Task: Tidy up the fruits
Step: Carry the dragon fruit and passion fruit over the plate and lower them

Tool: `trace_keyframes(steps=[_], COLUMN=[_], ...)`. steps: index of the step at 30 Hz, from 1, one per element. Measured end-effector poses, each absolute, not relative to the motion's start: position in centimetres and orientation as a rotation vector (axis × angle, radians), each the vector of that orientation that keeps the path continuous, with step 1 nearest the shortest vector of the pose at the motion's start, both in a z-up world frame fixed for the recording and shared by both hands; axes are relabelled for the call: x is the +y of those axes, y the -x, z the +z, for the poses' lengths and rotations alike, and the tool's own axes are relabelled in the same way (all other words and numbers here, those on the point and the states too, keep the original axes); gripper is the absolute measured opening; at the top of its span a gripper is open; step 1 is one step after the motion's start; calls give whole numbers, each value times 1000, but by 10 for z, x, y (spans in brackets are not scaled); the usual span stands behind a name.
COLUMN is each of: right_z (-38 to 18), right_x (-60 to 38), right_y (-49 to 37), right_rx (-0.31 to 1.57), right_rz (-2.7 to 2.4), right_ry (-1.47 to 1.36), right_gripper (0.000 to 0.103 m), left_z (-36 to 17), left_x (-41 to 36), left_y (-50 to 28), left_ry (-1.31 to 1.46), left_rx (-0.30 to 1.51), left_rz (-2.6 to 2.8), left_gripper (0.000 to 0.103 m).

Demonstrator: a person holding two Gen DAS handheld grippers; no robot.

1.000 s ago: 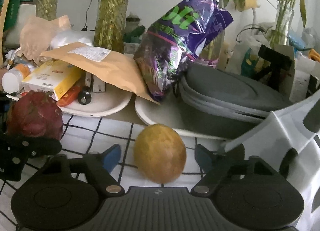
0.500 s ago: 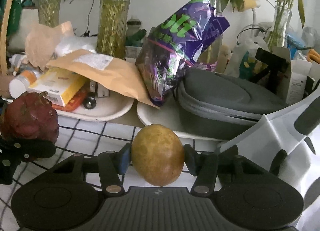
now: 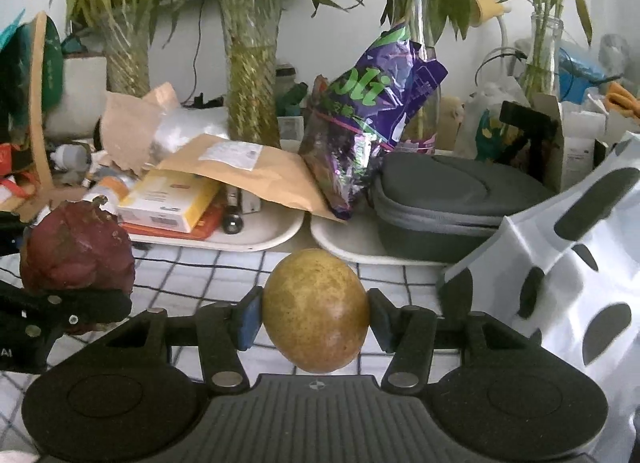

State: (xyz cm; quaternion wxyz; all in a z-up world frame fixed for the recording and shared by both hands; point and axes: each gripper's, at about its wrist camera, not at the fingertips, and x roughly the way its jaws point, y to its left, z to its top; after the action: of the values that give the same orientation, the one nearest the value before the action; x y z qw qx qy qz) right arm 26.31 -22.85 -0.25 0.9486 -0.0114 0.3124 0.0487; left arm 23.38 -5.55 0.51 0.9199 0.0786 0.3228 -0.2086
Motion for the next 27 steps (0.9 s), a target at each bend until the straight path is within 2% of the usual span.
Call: trace_keyframes(steps=[15, 27], right_z=[23, 26], right_x=[-216, -210], right_y=[-172, -112], right_rx=[645, 667], right_rz=[194, 211], right_ry=[-6, -11], right_gripper=[56, 56], left_z=[24, 19], left_x=[-52, -50], left_y=[-169, -110], left_ry=[-172, -179], left_rx=[649, 690], left_rz=[-472, -495], left_gripper=[67, 67])
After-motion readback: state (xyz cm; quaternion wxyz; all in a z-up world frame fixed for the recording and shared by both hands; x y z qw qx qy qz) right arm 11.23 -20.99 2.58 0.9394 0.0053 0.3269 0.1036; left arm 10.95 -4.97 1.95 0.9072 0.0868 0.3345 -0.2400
